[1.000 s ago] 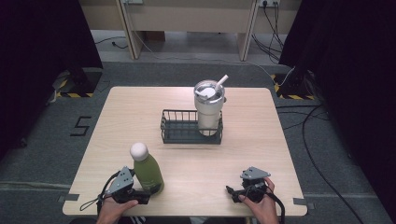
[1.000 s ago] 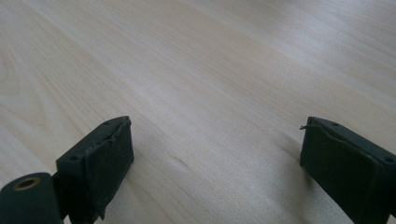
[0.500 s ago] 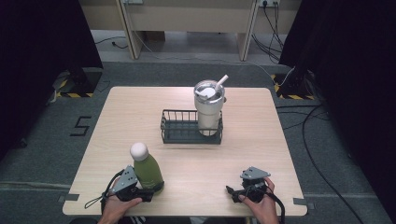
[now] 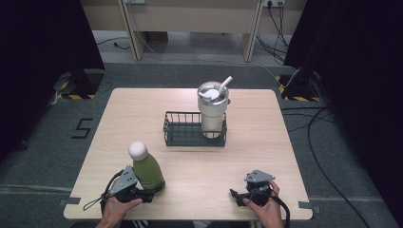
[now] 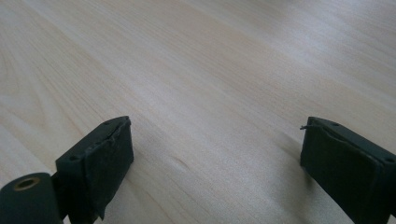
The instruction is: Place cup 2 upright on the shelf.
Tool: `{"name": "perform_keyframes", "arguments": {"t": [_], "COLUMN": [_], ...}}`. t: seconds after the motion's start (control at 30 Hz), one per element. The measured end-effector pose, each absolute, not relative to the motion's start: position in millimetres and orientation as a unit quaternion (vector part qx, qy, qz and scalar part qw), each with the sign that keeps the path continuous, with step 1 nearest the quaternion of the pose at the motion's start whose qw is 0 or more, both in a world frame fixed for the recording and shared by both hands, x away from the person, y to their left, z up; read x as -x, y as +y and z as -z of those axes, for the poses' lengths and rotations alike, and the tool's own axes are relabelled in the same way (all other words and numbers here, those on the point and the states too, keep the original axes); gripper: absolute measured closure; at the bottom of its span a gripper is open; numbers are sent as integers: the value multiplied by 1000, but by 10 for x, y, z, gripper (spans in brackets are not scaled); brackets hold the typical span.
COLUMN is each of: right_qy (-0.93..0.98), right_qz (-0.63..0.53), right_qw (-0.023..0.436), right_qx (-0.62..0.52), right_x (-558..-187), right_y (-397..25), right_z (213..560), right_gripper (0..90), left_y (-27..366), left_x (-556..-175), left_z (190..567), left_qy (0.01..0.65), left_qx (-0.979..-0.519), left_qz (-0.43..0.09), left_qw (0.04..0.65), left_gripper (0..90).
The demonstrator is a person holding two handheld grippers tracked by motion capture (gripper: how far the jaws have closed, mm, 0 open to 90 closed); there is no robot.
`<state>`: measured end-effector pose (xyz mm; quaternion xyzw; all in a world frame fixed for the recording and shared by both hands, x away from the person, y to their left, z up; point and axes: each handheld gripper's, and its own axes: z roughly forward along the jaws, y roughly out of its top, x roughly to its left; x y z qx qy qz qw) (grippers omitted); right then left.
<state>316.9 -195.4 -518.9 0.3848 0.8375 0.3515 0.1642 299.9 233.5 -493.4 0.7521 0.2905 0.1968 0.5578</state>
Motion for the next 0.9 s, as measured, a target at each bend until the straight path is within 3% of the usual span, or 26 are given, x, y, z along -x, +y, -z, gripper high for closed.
{"name": "perform_keyframes", "arguments": {"t": [0.9], "right_qy": [838], "right_qz": [-351], "right_qw": [164], "right_qx": [-384], "right_x": [-3176], "right_y": [-1953], "right_z": [5189], "right_gripper": [94], "left_y": [2236], "left_x": [-3292], "left_z": [4597], "left_qy": [283], "left_qx": [-752], "left_qz": [-191], "left_qw": [563], "left_gripper": [207]}}
